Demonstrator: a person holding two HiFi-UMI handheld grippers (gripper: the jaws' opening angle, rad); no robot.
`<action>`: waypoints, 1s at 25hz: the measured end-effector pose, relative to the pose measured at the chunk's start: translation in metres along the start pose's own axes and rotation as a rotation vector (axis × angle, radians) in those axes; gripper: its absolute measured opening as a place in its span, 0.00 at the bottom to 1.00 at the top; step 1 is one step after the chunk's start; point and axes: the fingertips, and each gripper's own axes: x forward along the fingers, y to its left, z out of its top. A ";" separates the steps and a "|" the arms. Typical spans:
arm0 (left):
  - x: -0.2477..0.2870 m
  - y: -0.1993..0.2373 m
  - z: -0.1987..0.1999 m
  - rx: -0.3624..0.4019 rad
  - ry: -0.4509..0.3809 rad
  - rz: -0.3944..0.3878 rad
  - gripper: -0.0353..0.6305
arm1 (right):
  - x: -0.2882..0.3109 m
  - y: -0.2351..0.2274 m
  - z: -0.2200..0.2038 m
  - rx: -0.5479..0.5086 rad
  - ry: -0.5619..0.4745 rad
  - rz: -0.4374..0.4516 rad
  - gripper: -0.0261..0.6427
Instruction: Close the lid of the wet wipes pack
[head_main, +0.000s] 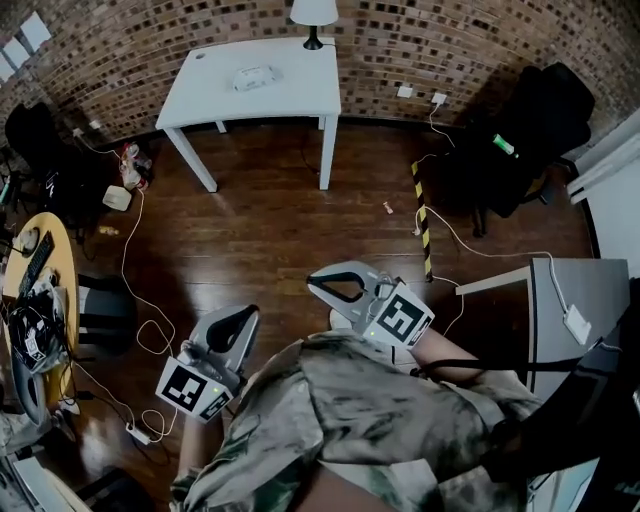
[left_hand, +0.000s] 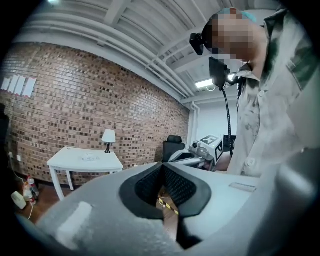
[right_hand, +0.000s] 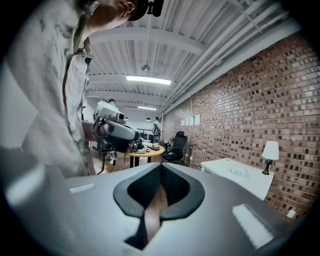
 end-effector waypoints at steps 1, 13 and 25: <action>-0.015 -0.001 -0.003 -0.004 -0.007 0.006 0.06 | 0.006 0.012 0.004 -0.004 0.003 0.000 0.04; -0.128 -0.038 -0.036 0.001 -0.012 -0.058 0.06 | 0.027 0.130 0.041 -0.021 -0.024 -0.060 0.04; -0.076 -0.098 -0.031 0.028 -0.005 -0.059 0.06 | -0.058 0.134 0.023 -0.039 -0.026 -0.074 0.04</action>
